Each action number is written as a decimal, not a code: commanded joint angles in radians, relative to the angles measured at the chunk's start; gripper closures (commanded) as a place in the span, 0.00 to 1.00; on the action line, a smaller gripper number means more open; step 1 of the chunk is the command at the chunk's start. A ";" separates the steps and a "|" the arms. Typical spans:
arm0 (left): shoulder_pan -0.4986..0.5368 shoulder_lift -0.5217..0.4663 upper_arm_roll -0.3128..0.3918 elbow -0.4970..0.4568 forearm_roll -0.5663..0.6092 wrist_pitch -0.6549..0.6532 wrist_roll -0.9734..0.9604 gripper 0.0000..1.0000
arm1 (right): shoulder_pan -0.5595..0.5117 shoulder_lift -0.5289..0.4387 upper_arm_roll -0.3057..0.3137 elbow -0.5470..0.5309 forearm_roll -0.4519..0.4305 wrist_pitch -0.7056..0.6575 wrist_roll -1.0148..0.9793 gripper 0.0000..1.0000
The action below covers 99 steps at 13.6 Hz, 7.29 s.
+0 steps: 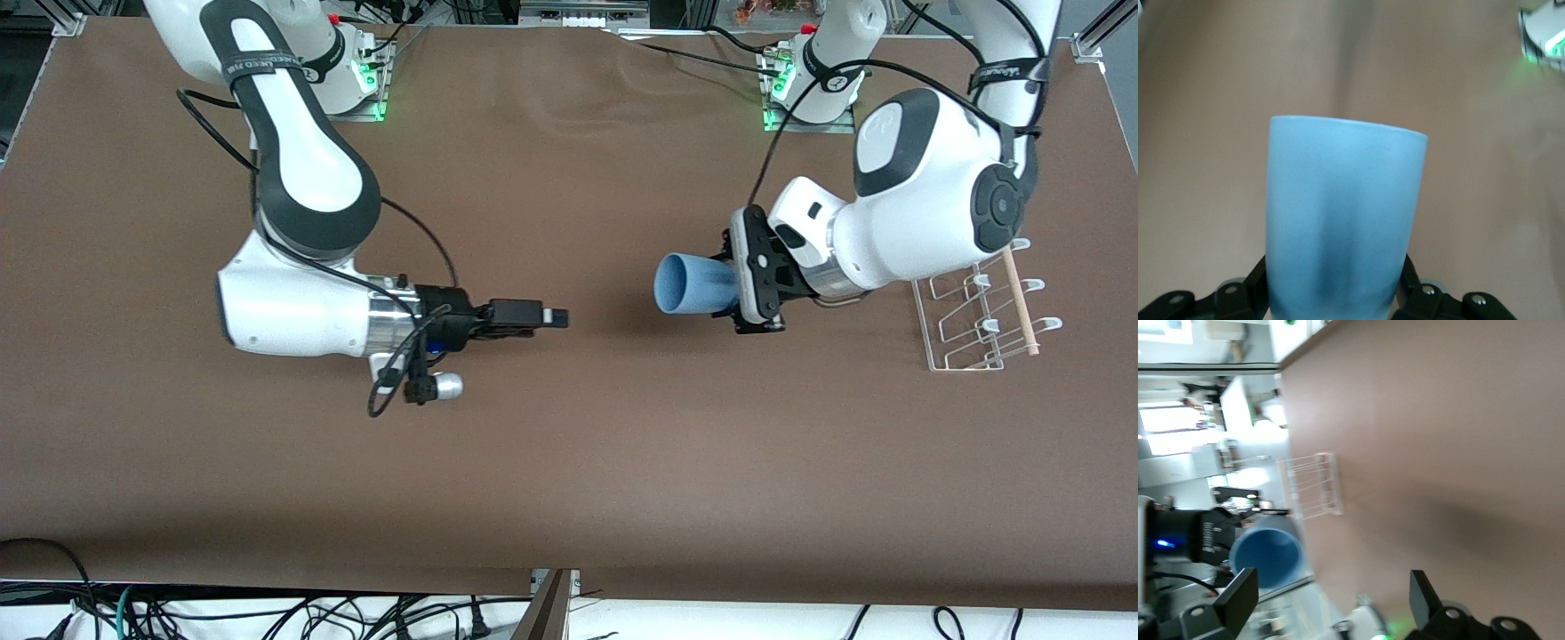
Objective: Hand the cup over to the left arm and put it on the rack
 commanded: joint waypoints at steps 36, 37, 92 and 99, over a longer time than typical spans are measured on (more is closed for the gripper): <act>0.169 0.322 0.060 0.037 1.280 -0.764 -0.755 0.81 | -0.364 -0.563 -0.088 -0.249 -1.012 -0.478 -0.120 0.00; 0.168 0.328 0.060 0.037 1.280 -0.758 -0.755 0.81 | -0.364 -0.557 -0.086 -0.244 -1.023 -0.478 -0.122 0.00; 0.191 -0.351 -0.004 -0.188 0.428 -0.117 -1.119 0.00 | -0.356 -0.603 -0.082 -0.307 -0.988 -0.479 -0.143 0.00; 0.206 -0.344 0.013 -0.223 0.429 -0.054 -1.155 0.00 | -0.356 -0.605 -0.082 -0.306 -0.985 -0.479 -0.139 0.00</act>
